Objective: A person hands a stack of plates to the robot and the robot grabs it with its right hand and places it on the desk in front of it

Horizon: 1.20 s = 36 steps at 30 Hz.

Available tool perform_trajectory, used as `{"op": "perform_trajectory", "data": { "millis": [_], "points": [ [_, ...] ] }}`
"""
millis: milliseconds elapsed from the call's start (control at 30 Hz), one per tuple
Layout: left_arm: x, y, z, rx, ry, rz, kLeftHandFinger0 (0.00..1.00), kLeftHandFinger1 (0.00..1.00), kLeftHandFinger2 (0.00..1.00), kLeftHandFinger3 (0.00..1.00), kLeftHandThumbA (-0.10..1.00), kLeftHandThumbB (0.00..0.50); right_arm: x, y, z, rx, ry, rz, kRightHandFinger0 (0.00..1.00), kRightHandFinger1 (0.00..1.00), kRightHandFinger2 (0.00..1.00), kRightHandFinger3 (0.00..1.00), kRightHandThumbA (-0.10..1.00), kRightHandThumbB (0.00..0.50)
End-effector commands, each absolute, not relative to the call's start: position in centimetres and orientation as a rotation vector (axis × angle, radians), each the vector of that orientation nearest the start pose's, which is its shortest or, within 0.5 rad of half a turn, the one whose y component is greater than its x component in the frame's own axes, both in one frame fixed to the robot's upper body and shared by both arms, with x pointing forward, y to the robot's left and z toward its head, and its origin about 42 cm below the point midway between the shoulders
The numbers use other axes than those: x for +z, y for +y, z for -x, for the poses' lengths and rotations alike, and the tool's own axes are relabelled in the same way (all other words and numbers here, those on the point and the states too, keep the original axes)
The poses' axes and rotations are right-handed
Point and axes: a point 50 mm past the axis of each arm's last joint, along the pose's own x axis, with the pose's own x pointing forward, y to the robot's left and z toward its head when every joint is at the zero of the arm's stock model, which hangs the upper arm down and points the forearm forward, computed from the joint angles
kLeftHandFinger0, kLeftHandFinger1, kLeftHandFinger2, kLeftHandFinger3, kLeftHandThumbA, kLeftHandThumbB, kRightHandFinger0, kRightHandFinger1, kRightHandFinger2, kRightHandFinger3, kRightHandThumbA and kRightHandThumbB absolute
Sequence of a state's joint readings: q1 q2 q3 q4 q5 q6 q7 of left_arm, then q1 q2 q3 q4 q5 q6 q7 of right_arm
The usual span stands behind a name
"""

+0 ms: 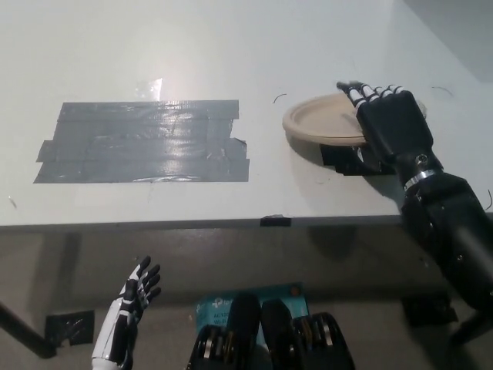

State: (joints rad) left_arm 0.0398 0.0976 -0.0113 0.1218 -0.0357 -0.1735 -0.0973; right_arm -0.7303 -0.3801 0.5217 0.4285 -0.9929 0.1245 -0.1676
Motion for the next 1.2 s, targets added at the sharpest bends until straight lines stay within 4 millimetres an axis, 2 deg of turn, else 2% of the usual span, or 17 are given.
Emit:
{"op": "perform_trajectory", "data": {
  "millis": [0, 67, 167, 233, 267, 400, 500, 600, 633, 767, 900, 967, 1133, 1167],
  "points": [
    [7.9, 23.8, -27.1, -0.112, -0.079, -0.055, 1.0, 1.0, 1.0, 1.0, 1.0, 0.277, 37.8, -20.9, -43.4, 0.589, -0.237, 1.153, 1.0, 1.0, 1.0, 1.0, 0.75, 0.5],
    [8.0, 23.9, -27.0, -0.11, -0.084, -0.06, 1.0, 1.0, 1.0, 1.0, 1.0, 0.282, 39.6, -20.5, -41.8, 0.639, -0.301, 1.12, 1.0, 1.0, 1.0, 1.0, 0.86, 0.5],
    [8.2, 23.8, -27.3, -0.109, -0.097, -0.057, 1.0, 1.0, 1.0, 1.0, 1.0, 0.272, 42.3, -20.5, -39.6, 0.689, -0.376, 1.11, 1.0, 1.0, 1.0, 1.0, 0.85, 0.5],
    [8.3, 23.8, -27.4, -0.111, -0.099, -0.056, 1.0, 1.0, 1.0, 1.0, 1.0, 0.267, 43.2, -20.6, -38.7, 0.71, -0.398, 1.109, 1.0, 1.0, 1.0, 1.0, 0.85, 0.5],
    [8.3, 23.8, -27.4, -0.113, -0.104, -0.058, 1.0, 1.0, 1.0, 1.0, 1.0, 0.268, 44.3, -20.9, -37.6, 0.745, -0.433, 1.115, 1.0, 1.0, 1.0, 1.0, 0.86, 0.5],
    [8.2, 24.2, -27.2, -0.108, -0.099, -0.065, 1.0, 1.0, 1.0, 1.0, 1.0, 0.275, 45.5, -21.4, -35.7, 0.846, -0.471, 1.089, 1.0, 1.0, 1.0, 1.0, 0.86, 0.5],
    [8.1, 24.2, -27.2, -0.105, -0.094, -0.058, 1.0, 1.0, 1.0, 1.0, 1.0, 0.273, 46.8, -22.0, -34.0, 1.028, -0.453, 1.015, 1.0, 1.0, 1.0, 1.0, 0.77, 0.5],
    [8.0, 24.1, -26.9, -0.102, -0.088, -0.047, 1.0, 1.0, 1.0, 1.0, 1.0, 0.267, 47.5, -22.0, -32.8, 1.162, -0.445, 0.91, 1.0, 1.0, 1.0, 1.0, 0.73, 0.5],
    [8.0, 24.1, -26.9, -0.102, -0.088, -0.047, 1.0, 1.0, 1.0, 1.0, 1.0, 0.262, 47.7, -22.0, -32.4, 1.196, -0.455, 0.876, 1.0, 1.0, 1.0, 1.0, 0.79, 0.5],
    [7.8, 24.3, -26.6, -0.108, -0.087, -0.042, 1.0, 1.0, 1.0, 1.0, 1.0, 0.252, 48.5, -21.6, -30.4, 1.348, -0.528, 0.632, 1.0, 1.0, 1.0, 1.0, 0.82, 0.5],
    [7.9, 24.4, -26.8, -0.105, -0.094, -0.049, 1.0, 1.0, 1.0, 1.0, 1.0, 0.242, 48.5, -21.7, -29.9, 1.346, -0.601, 0.526, 1.0, 1.0, 1.0, 1.0, 0.9, 0.5],
    [7.8, 24.5, -26.7, -0.106, -0.089, -0.041, 1.0, 1.0, 1.0, 1.0, 1.0, 0.249, 48.6, -22.3, -29.6, 1.316, -0.695, 0.391, 1.0, 1.0, 1.0, 1.0, 1.0, 0.5],
    [7.7, 24.4, -26.6, -0.112, -0.089, -0.043, 1.0, 1.0, 1.0, 1.0, 1.0, 0.245, 49.9, -23.7, -28.6, 1.169, -0.799, 0.404, 1.0, 1.0, 1.0, 1.0, 1.0, 0.5],
    [7.7, 24.5, -26.6, -0.112, -0.088, -0.044, 1.0, 1.0, 1.0, 1.0, 1.0, 0.243, 49.9, -24.2, -28.1, 1.126, -0.821, 0.395, 1.0, 1.0, 1.0, 1.0, 0.93, 0.5]
  ]
}}
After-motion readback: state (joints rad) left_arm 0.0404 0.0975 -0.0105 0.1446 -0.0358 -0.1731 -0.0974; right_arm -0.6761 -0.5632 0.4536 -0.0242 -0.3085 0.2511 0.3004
